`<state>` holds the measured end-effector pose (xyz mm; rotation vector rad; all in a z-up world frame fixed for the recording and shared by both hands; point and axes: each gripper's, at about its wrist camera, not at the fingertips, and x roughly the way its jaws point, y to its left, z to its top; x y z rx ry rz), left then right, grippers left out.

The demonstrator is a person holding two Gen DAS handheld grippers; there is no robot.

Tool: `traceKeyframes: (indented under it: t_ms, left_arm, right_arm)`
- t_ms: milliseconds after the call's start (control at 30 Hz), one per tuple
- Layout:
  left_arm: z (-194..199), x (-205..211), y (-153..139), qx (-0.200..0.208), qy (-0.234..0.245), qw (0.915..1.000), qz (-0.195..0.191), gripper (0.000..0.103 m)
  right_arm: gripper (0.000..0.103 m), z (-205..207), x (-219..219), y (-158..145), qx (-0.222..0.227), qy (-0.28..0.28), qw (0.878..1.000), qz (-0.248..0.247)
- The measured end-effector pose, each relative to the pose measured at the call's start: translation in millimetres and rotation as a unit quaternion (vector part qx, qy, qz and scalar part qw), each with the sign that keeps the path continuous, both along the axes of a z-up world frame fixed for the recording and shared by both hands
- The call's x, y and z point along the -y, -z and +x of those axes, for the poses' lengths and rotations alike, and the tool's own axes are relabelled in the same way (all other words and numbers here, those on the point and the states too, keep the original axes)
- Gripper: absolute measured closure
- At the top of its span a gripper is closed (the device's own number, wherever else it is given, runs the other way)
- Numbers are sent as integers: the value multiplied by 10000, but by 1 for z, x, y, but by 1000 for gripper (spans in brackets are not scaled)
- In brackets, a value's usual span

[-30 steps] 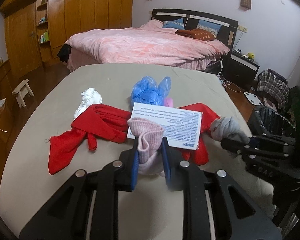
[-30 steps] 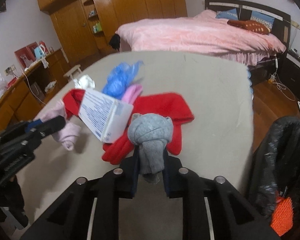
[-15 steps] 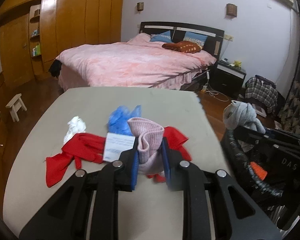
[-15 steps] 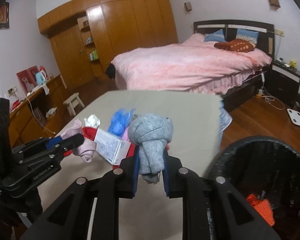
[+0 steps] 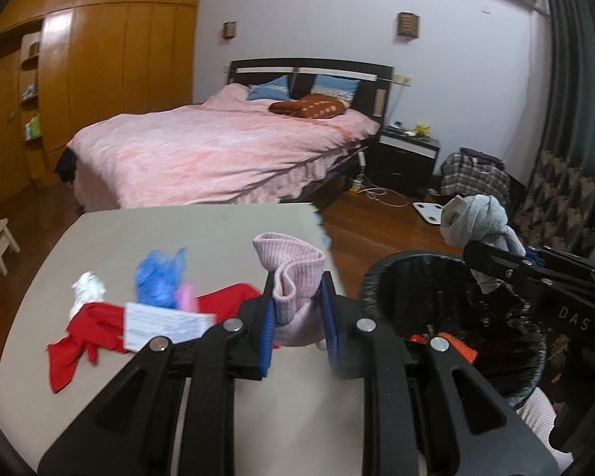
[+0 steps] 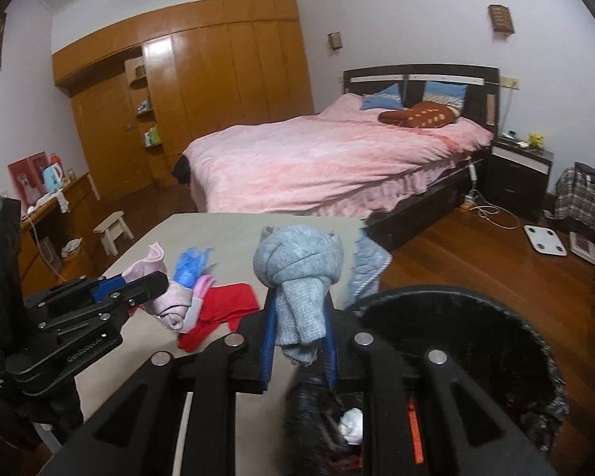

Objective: Collect trash
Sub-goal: 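Carry both socks over the bin and open both grippers to drop them, then move both open grippers back over the table items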

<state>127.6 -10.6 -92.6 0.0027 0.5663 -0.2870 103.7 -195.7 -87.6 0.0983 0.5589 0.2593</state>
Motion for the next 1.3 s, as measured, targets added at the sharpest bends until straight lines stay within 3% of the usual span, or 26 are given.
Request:
traceKeyframes:
  t_ms: [500, 933, 1000, 1067, 1133, 1233, 1300]
  left_arm:
    - [-3, 89, -4, 42, 949, 9954, -84, 83]
    - [5, 150, 19, -155, 1601, 9869, -108, 82]
    - [9, 155, 22, -214, 1679, 9855, -112, 75]
    - [11, 156, 24, -285, 1713, 9847, -147, 69]
    - [12, 153, 25, -292, 1676, 9853, -174, 58]
    - [10, 144, 25, -272, 1574, 9870, -176, 50]
    - [8, 135, 23, -202, 1469, 9889, -114, 38]
  right_arm:
    - [83, -31, 82, 4, -19, 932, 9956, -102]
    - [80, -45, 130, 23, -266, 1492, 9883, -156]
    - [74, -45, 133, 26, -307, 1537, 9875, -158]
    - [57, -46, 137, 28, -324, 1614, 9862, -163]
    - [51, -47, 139, 28, -303, 1669, 9854, -171]
    - [29, -50, 140, 28, -285, 1730, 9843, -216]
    - [15, -51, 138, 27, -252, 1757, 9838, -244]
